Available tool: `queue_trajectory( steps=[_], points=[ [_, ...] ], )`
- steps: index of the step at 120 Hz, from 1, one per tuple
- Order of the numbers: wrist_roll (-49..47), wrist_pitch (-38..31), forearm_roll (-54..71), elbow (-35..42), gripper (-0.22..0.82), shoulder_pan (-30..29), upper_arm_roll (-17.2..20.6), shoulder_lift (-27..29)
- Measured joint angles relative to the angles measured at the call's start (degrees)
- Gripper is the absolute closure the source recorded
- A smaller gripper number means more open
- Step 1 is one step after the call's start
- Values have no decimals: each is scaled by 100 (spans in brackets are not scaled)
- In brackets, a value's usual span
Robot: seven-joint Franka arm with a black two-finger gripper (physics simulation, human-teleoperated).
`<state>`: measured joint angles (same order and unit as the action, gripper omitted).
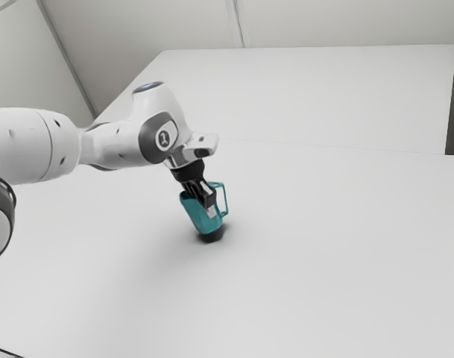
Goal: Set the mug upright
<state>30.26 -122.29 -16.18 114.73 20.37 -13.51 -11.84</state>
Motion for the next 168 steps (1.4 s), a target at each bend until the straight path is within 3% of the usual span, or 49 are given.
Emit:
queue_trajectory(
  steps=[32, 67, 89, 107, 132, 153, 168],
  points=[
    [-730, 146, 1069, -616, 79, 294, -2, -594],
    [-1298, 370, 1563, -763, 78, 399, -3, -793],
    [-1503, 426, 1592, -766, 39, 407, -3, -781],
    [-1624, 450, 1607, -875, 19, 407, -3, -746],
    [-1748, 536, 1690, -1039, 7, 408, -3, -332],
    [-1825, 621, 1701, -1032, 3, 403, -32, 549],
    [-1869, 998, 1823, -1502, 2, 387, -130, 746]
  ],
)
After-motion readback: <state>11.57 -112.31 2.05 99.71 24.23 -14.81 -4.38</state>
